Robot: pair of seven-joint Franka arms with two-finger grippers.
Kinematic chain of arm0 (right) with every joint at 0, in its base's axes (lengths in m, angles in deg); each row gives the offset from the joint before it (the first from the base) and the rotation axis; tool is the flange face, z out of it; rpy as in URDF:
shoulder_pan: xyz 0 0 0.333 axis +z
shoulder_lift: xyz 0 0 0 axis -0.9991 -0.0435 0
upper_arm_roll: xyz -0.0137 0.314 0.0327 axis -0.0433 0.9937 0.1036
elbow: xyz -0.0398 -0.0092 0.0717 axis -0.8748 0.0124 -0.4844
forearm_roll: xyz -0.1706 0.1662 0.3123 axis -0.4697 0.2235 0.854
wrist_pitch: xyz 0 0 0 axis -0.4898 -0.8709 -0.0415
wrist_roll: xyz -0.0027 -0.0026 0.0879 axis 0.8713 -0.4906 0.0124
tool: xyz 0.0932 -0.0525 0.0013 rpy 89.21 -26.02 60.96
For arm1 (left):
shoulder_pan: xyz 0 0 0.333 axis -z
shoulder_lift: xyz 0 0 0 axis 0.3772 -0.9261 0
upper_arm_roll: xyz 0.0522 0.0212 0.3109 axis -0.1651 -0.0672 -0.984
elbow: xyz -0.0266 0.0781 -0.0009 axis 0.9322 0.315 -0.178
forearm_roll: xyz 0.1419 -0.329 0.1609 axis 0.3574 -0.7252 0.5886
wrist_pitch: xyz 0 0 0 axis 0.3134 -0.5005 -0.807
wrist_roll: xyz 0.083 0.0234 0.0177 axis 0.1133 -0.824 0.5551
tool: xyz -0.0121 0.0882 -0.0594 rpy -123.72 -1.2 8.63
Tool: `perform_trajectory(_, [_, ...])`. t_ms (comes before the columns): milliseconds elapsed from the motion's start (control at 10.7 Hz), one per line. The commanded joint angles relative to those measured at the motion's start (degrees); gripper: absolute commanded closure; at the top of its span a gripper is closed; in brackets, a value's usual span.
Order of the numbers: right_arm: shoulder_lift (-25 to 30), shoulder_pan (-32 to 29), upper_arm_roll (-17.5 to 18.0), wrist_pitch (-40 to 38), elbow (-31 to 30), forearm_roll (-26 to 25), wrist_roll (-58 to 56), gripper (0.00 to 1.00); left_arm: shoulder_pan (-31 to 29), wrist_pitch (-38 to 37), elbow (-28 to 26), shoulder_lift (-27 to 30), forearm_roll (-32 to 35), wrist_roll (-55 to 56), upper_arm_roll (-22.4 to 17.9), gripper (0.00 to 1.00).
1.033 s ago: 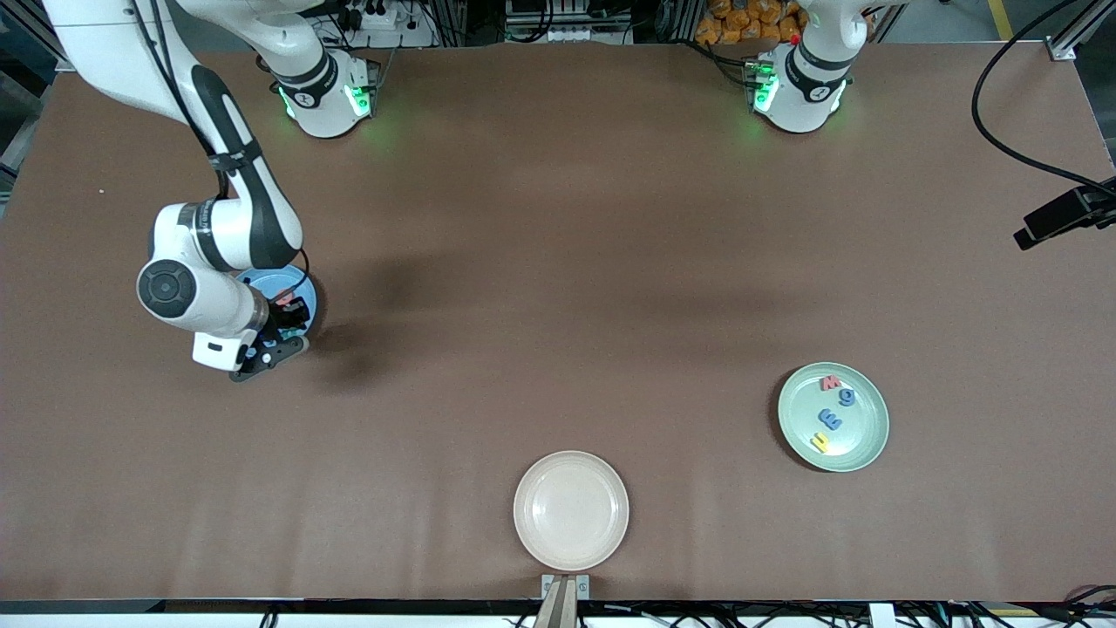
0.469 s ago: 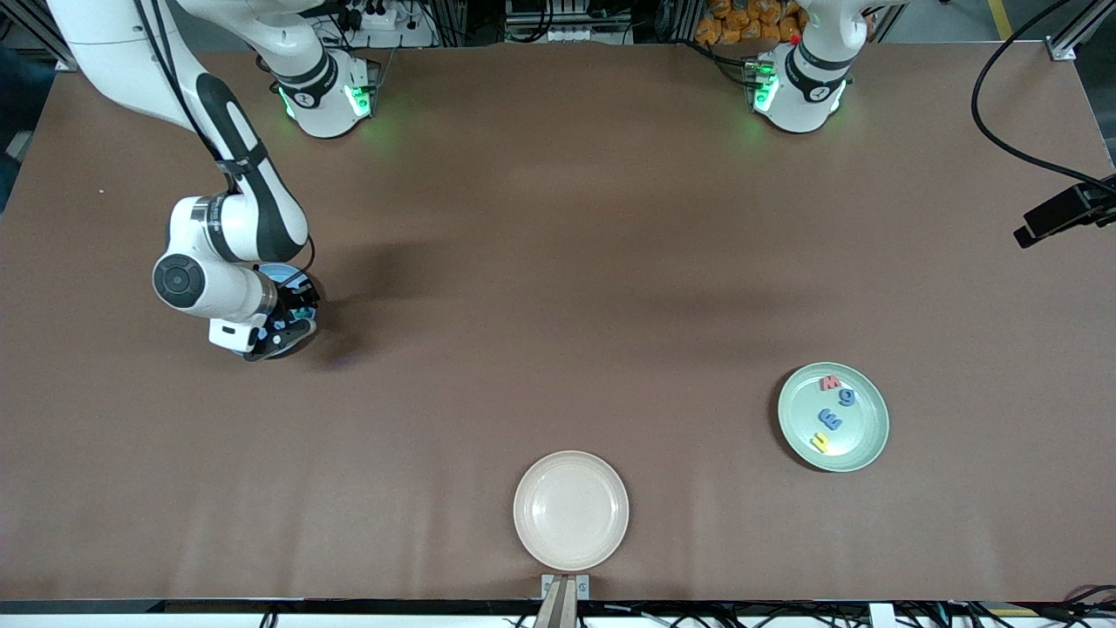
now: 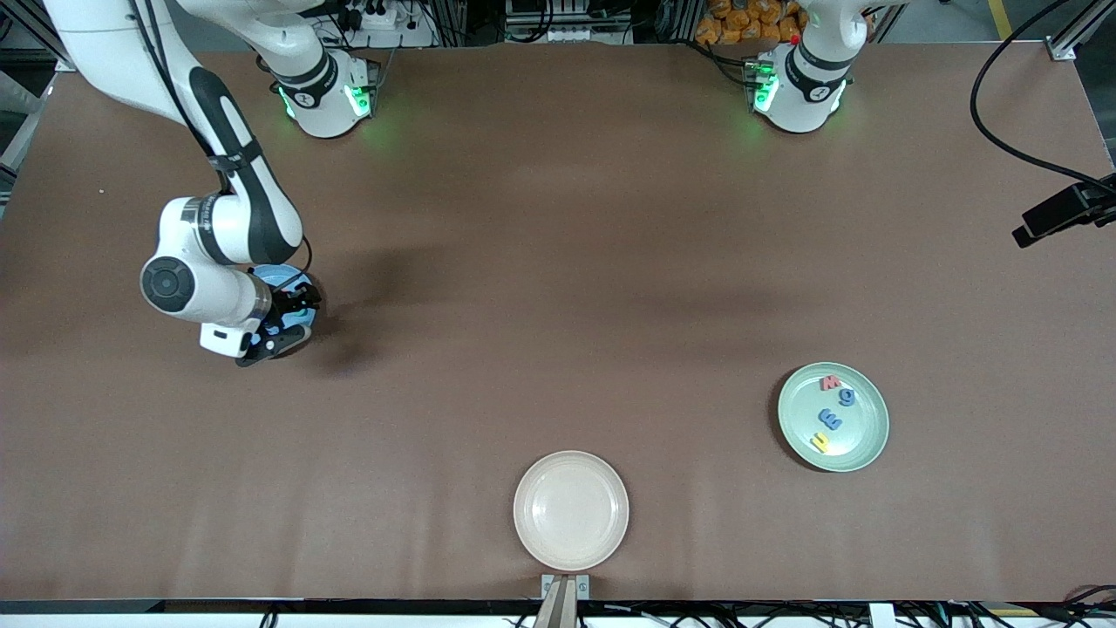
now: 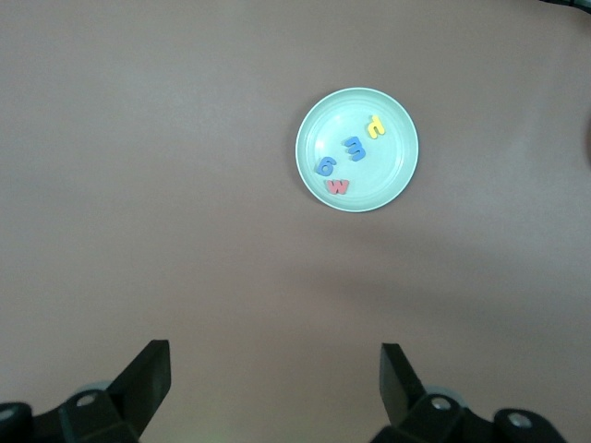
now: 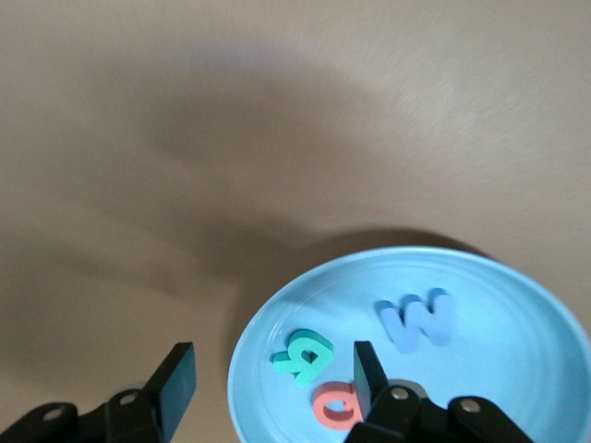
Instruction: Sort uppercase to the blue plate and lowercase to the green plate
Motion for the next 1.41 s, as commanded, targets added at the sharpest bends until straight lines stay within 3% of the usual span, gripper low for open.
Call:
perform_trajectory(0, [4.4, -0.06, 0.26, -9.46, 6.66, 0.49, 3.63, 0.22, 0.16, -0.22, -0.75, 1.14, -1.12, -1.18, -0.1, 0.0])
perform_trajectory(469, [11.08, -4.1, 1.05, -27.4, 24.07, -1.35, 8.81, 0.18, 0.16, -0.22, -0.75, 0.97, -1.21, -1.18, -0.1, 0.0])
perform_trajectory(563, [12.31, -5.41, 2.53, -30.31, 26.62, -1.54, 11.09, 0.18, 0.16, -0.22, -0.75, 0.88, -1.12, -1.18, -0.1, 0.0])
perform_trajectory(751, [15.56, -6.39, 3.69, -33.66, 28.75, -1.63, 14.44, 0.18, 0.16, -0.22, -0.75, 0.88, -1.12, -1.18, -0.1, 0.0])
perform_trajectory(1033, [19.96, -7.27, 4.92, -34.64, 28.85, -1.54, 19.98, 0.0, 0.16, -0.14, -0.75, 0.7, -1.12, -1.18, -0.1, 0.0])
perform_trajectory(1315, [22.25, -7.8, 4.92, -35.43, 28.59, -1.89, 19.11, 0.0, 0.16, -0.14, -0.75, 0.88, -1.21, -1.18, -0.1, 0.0])
